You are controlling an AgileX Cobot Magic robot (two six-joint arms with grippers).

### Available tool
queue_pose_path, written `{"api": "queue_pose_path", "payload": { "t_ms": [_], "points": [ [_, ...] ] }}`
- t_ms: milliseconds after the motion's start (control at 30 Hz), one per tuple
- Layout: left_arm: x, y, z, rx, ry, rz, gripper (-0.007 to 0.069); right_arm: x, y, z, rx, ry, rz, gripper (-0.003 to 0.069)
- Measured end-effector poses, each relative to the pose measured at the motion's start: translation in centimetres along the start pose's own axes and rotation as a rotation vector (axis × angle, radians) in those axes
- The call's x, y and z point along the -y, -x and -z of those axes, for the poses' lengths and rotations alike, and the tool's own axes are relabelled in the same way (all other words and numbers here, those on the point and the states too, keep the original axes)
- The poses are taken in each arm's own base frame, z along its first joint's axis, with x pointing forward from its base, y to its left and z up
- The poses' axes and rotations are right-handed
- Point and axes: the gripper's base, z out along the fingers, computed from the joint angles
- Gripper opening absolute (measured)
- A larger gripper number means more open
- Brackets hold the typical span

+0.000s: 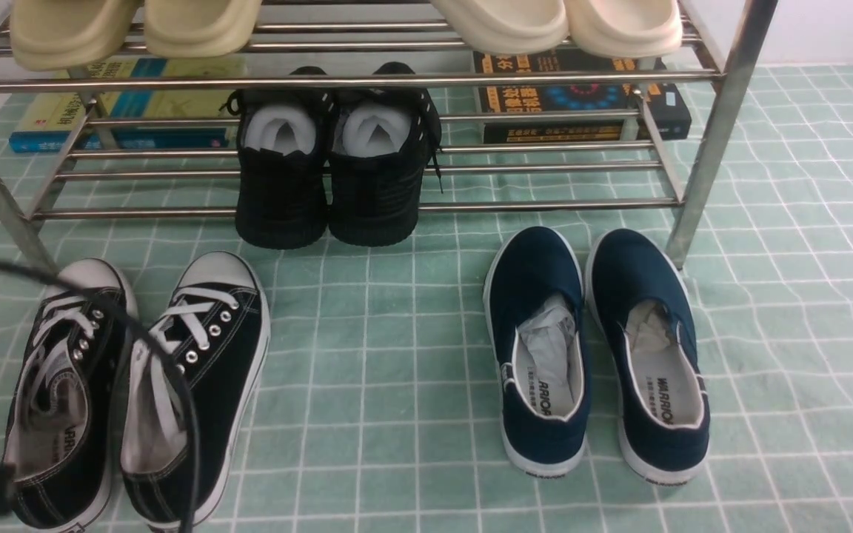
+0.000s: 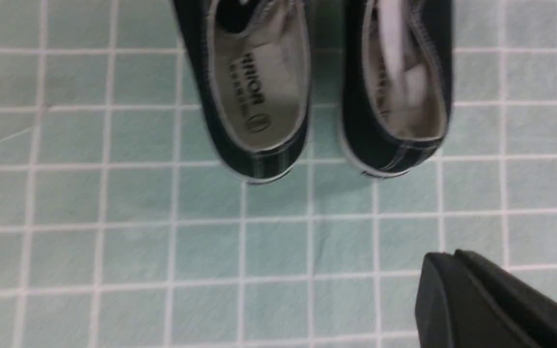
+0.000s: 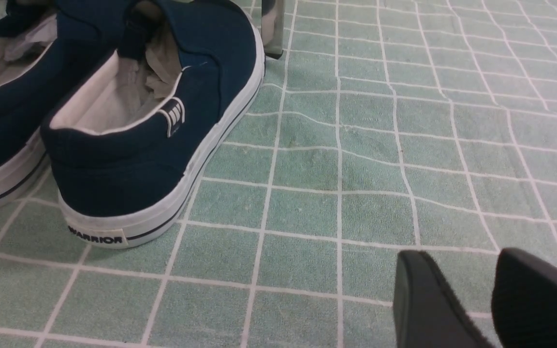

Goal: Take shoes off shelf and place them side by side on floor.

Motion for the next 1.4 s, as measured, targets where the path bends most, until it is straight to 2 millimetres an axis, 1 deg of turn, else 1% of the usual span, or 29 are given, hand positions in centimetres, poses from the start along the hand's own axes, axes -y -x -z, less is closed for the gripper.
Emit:
{"api": "queue_pose_path", "payload": {
  "t_ms": [33,100,133,200,233,267,300,333,400,600,800,1000,1067,1167,1400],
  "points": [
    [0.1,-1.1,0.0,0.065,-0.024,0.004,0.0001,0.0,0.0,0.0,0.000,0.000,0.000,0.0239],
    [0.1,-3.5,-1.1,0.192,-0.067,0.025,0.0001,0.0,0.0,0.0,0.000,0.000,0.000,0.0239],
    [0.1,-4.4,-1.5,0.226,-0.073,0.029,0.0001,0.0,0.0,0.0,0.000,0.000,0.000,0.0239],
    [-0.1,-6.0,-2.4,0.353,-0.089,0.046,0.0001,0.0,0.0,0.0,0.000,0.000,0.000,0.0239],
    [-0.2,-6.6,-2.8,0.397,-0.091,0.050,0.0001,0.0,0.0,0.0,0.000,0.000,0.000,0.0239],
    [-0.2,-6.9,-2.9,0.405,-0.092,0.051,0.0001,0.0,0.0,0.0,0.000,0.000,0.000,0.0239],
    [-0.3,-7.6,-3.3,0.458,-0.094,0.055,0.0001,0.0,0.0,0.0,0.000,0.000,0.000,0.0239],
    [-0.4,-7.7,-3.4,0.468,-0.094,0.055,0.0001,0.0,0.0,0.0,0.000,0.000,0.000,0.0239],
    [-0.5,-8.8,-4.2,0.498,-0.094,0.057,0.0001,0.0,0.0,0.0,0.000,0.000,0.000,0.0239],
    [-0.7,-10.1,-5.5,0.452,-0.084,0.053,0.0002,0.0,0.0,0.0,0.000,0.000,0.000,0.0239],
    [-0.9,-10.1,-5.6,0.457,-0.063,0.031,0.0009,0.0,0.0,0.0,0.000,0.000,0.000,0.0239],
    [-1.2,-10.6,-6.6,0.492,-0.029,0.000,0.0013,0.0,0.0,0.0,0.000,0.000,0.000,0.0239],
    [-1.5,-11.5,-7.4,0.530,-0.003,-0.028,0.0015,0.0,0.0,0.0,0.000,0.000,0.000,0.0239],
    [-1.8,-12.4,-7.9,0.583,0.032,-0.029,0.0017,0.0,0.0,0.0,0.000,0.000,0.000,0.0239],
    [-2.1,-12.5,-8.0,0.610,0.083,-0.010,0.0018,0.0,0.0,0.0,0.000,0.000,0.000,0.0239]
  ]
}}
